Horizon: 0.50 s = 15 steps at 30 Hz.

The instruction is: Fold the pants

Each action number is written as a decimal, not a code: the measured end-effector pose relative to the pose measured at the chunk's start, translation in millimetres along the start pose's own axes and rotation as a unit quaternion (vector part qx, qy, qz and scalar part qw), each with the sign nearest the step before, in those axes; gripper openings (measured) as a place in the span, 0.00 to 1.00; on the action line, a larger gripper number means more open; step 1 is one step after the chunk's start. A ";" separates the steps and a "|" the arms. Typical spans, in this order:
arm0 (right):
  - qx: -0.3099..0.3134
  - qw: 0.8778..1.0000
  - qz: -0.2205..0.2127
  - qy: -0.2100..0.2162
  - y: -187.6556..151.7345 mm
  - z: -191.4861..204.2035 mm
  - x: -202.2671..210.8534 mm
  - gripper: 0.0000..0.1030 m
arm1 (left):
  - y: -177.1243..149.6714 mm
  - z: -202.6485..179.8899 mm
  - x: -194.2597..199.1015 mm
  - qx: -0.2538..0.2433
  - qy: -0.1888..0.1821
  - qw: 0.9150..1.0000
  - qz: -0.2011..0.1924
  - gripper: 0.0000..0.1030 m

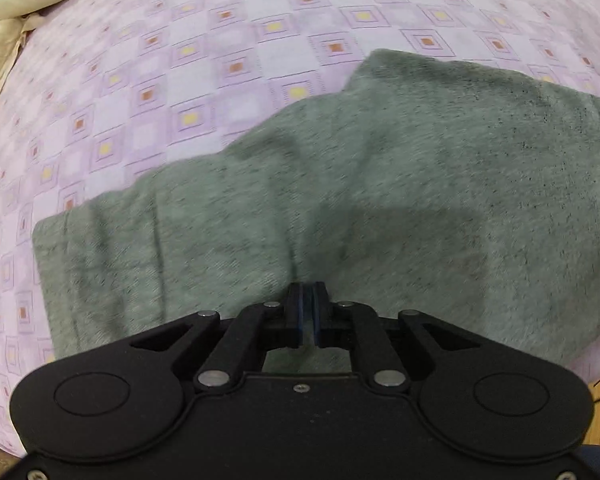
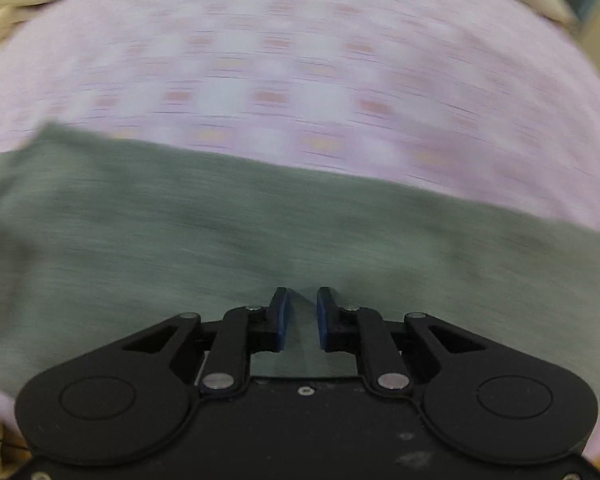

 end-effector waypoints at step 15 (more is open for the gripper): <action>0.011 1.000 0.021 0.012 -99.4 67.1 42.6 0.23 | -47.6 -14.3 23.8 -0.050 -0.005 0.998 -0.029 0.16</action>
Point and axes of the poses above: each gripper's, at about its wrist camera, not at the fingertips, and x roughly against the way its jaws point, z to its left, y to its top, the point moved 8 cm from there along -x, roughly the way its jaws point, and after that the axes turned 4 degrees about -x, right-handed, at the moved point
